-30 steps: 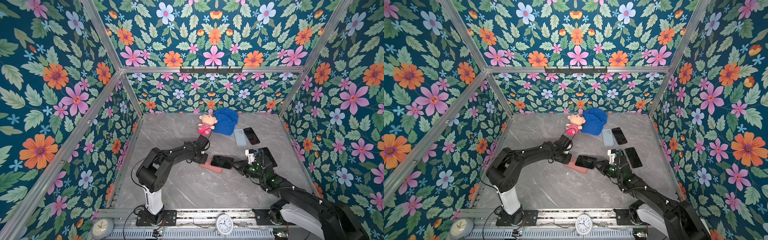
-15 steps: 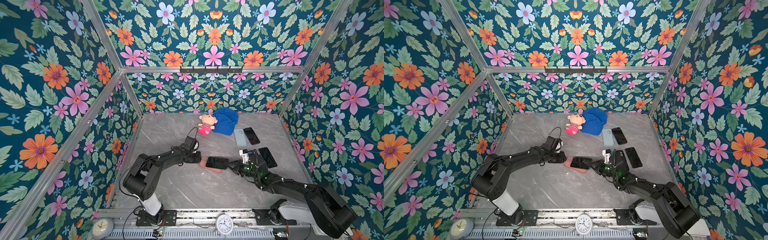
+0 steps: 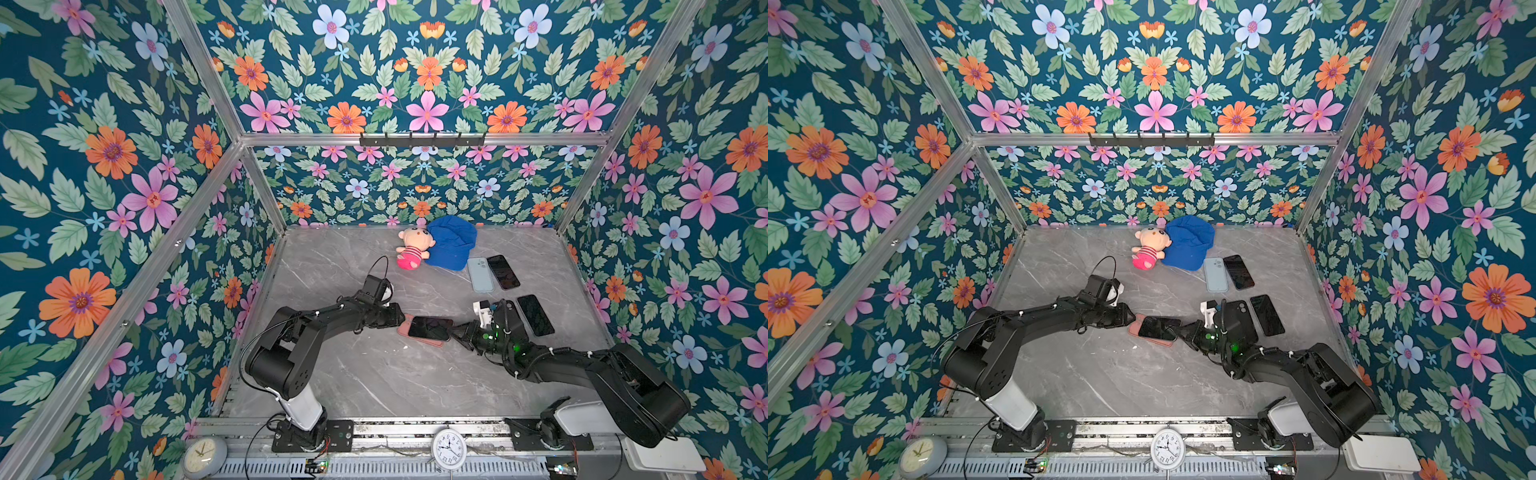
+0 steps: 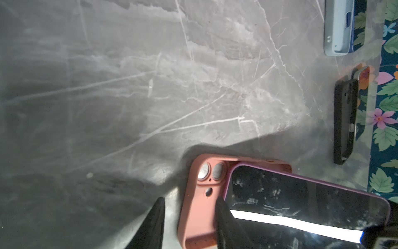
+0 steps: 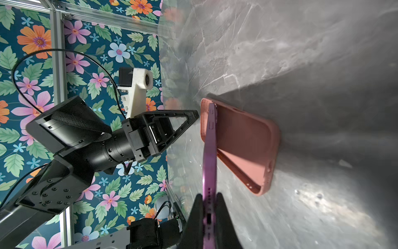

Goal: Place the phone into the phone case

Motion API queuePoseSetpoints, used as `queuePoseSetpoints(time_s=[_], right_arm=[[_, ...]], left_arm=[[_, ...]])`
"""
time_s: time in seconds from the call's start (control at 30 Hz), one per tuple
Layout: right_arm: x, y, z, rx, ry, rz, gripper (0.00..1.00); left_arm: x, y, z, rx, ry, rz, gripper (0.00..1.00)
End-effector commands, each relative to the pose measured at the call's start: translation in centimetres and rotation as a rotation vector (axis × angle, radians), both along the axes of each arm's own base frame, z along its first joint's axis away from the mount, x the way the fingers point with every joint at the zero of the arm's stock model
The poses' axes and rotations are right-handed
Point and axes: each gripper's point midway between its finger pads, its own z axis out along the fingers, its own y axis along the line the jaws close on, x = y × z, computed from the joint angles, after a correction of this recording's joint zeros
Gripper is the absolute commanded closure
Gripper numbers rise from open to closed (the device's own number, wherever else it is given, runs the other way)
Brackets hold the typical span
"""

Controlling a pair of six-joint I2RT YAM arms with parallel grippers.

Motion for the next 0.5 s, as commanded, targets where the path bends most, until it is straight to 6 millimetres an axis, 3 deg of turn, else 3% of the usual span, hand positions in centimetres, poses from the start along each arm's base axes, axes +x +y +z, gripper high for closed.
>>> queuePoseSetpoints(time_s=[0.0,0.2,0.47], right_arm=[[0.5,0.5,1.1,0.039,-0.034,0.007,1.00],[0.3,0.6,-0.3,0.018,0.013,0.018,0.99],[0.2,0.9,-1.8,-0.014,0.083,0.034,0.86]], left_arm=[[0.2,-0.5,0.3,-0.035,-0.008,-0.004,0.58],[0.0,-0.8,0.2,-0.057,0.001,-0.007,0.58],[0.0,-1.0,0.4,-0.067,0.002,-0.013,0.58]])
